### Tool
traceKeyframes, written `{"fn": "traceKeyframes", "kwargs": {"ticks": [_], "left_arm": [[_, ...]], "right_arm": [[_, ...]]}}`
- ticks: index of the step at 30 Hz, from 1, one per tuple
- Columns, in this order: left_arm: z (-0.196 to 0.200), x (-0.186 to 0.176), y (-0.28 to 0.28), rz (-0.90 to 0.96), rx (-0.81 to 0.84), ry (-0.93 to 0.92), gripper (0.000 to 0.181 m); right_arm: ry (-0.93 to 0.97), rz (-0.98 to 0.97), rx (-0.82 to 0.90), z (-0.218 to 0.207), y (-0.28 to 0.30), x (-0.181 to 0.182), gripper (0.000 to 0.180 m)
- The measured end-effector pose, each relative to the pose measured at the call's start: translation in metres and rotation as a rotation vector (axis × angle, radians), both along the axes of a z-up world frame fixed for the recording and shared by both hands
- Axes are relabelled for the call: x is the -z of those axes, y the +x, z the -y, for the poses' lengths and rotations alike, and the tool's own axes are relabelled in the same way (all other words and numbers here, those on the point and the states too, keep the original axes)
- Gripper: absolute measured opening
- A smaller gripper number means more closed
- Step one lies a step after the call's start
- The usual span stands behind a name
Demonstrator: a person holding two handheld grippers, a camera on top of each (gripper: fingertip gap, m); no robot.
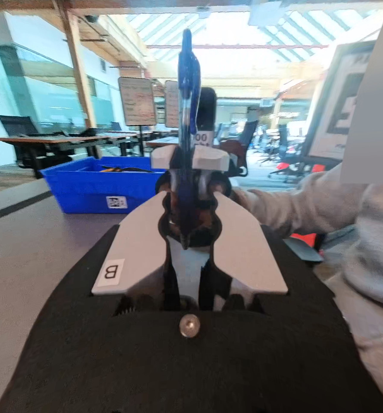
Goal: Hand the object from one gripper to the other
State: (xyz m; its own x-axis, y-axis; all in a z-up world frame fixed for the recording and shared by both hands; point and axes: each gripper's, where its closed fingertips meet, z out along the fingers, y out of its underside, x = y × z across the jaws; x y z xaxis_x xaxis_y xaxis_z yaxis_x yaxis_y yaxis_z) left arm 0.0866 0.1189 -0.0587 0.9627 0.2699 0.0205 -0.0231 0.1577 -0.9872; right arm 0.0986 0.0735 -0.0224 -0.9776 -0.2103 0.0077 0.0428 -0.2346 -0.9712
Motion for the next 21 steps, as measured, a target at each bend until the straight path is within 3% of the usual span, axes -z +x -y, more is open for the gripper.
{"fn": "traceKeyframes", "kwargs": {"ticks": [2, 4, 6, 9, 11, 12, 15, 21], "left_arm": [[0.003, 0.003, -0.008, -0.085, -0.113, -0.060, 0.017], [0.006, 0.005, -0.012, -0.085, -0.155, -0.082, 0.012], [0.005, -0.001, -0.002, -0.007, -0.027, -0.012, 0.011], [0.004, -0.015, 0.027, 0.157, 0.291, 0.143, 0.012], [0.003, -0.016, 0.034, 0.206, 0.372, 0.159, 0.012], [0.001, -0.012, 0.036, 0.186, 0.371, 0.131, 0.012], [0.001, -0.010, 0.024, 0.161, 0.276, 0.115, 0.013], [0.026, -0.003, -0.039, 0.045, -0.282, 0.049, 0.051]], "right_arm": [[0.004, 0.001, 0.077, 0.002, -0.009, 0.003, 0.010], [0.003, 0.010, 0.112, 0.004, -0.013, 0.004, 0.010], [-0.007, -0.012, 0.094, 0.005, -0.008, 0.003, 0.012], [0.000, -0.010, -0.055, 0.002, 0.010, 0.001, 0.029], [0.035, 0.019, -0.211, -0.002, 0.027, 0.003, 0.027], [0.052, 0.031, -0.247, -0.003, 0.031, 0.004, 0.018], [0.075, -0.007, -0.203, -0.002, 0.027, 0.007, 0.011], [0.038, -0.063, 0.158, -0.006, -0.023, -0.002, 0.010]]}}
